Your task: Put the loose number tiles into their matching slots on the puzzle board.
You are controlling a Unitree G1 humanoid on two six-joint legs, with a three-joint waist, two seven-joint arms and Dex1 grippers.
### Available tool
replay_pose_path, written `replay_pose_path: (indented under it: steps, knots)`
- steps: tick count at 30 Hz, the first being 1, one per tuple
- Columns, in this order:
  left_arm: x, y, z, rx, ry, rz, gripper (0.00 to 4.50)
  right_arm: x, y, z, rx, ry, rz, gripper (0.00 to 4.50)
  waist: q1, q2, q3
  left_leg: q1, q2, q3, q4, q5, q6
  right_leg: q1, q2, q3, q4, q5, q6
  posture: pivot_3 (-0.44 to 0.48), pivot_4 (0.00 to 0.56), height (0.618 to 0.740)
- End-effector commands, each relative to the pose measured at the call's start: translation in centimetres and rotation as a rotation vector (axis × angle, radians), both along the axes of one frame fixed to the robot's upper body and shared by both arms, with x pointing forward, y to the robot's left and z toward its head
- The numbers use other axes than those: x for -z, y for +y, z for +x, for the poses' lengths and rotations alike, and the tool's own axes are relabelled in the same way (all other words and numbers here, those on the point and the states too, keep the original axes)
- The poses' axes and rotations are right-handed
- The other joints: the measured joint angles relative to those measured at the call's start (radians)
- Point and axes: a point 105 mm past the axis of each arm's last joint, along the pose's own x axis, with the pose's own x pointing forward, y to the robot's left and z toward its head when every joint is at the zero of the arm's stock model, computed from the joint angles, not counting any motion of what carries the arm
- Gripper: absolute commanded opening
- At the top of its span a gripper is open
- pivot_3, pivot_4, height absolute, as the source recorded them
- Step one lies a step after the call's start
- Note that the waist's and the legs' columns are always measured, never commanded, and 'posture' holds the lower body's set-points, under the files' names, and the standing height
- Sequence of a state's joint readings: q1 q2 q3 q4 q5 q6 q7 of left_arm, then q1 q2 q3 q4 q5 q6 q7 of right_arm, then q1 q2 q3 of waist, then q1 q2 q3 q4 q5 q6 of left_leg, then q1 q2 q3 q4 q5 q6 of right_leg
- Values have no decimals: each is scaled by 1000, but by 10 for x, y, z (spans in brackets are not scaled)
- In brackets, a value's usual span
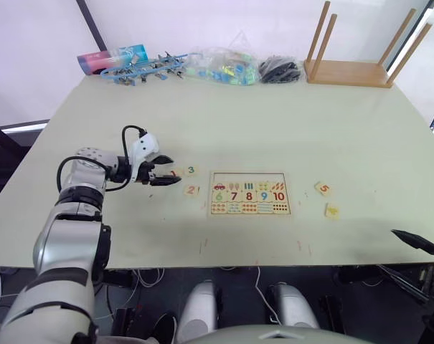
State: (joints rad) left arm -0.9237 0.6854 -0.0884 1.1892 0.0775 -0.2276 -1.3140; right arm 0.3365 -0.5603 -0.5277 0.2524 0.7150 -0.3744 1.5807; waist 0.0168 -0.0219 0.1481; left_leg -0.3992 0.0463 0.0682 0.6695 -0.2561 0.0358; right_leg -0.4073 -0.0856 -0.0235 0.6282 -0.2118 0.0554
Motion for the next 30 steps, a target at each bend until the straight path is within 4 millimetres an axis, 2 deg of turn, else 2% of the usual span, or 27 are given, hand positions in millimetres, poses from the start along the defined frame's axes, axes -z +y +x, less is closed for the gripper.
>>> replay_pose_path:
  steps: [1,3,12,15,20,22,25,30]
  knots:
    - [14,10,-7,-24,54,45,1854,-10,-3,0,14,-43,-3,4500,-1,0,0,0,0,0,0,0,0,0,0,0,0,0,0,0,150,740]
    - [14,11,-8,-28,56,48,1056,-10,-2,1,13,-44,-3,4500,-3,1,-1,1,0,0,0,0,0,0,0,0,1,0,0,0,150,740]
    - [10,14,-9,-23,54,43,987,-12,3,3,2,-49,4,4500,-3,3,-2,1,0,0,0,0,0,0,0,1,1,0,0,0,150,740]
    - [-3,16,-8,1,29,33,987,-13,5,3,-1,-53,7,4500,-5,2,-2,1,0,1,0,0,0,0,0,1,1,0,0,0,150,740]
    - [-37,16,-9,85,-36,30,987,-15,9,4,-4,-61,9,4500,-9,1,-1,0,0,1,0,0,0,-1,1,1,1,0,0,0,150,740]
    - [-55,8,-7,145,-64,24,987,-16,11,4,-7,-66,13,4500,-4,-1,0,-1,0,1,-1,0,0,-2,1,1,1,0,0,0,150,740]
    - [-69,0,-6,190,-80,18,987,-18,15,4,-9,-71,17,4500,5,-3,1,-3,0,0,1,0,0,-2,0,0,0,0,0,0,150,740]
    - [-92,-33,-5,324,-101,15,987,-22,24,5,-15,-93,24,4500,-1,-3,2,-4,-1,-1,0,0,0,-2,1,1,0,0,0,0,150,740]
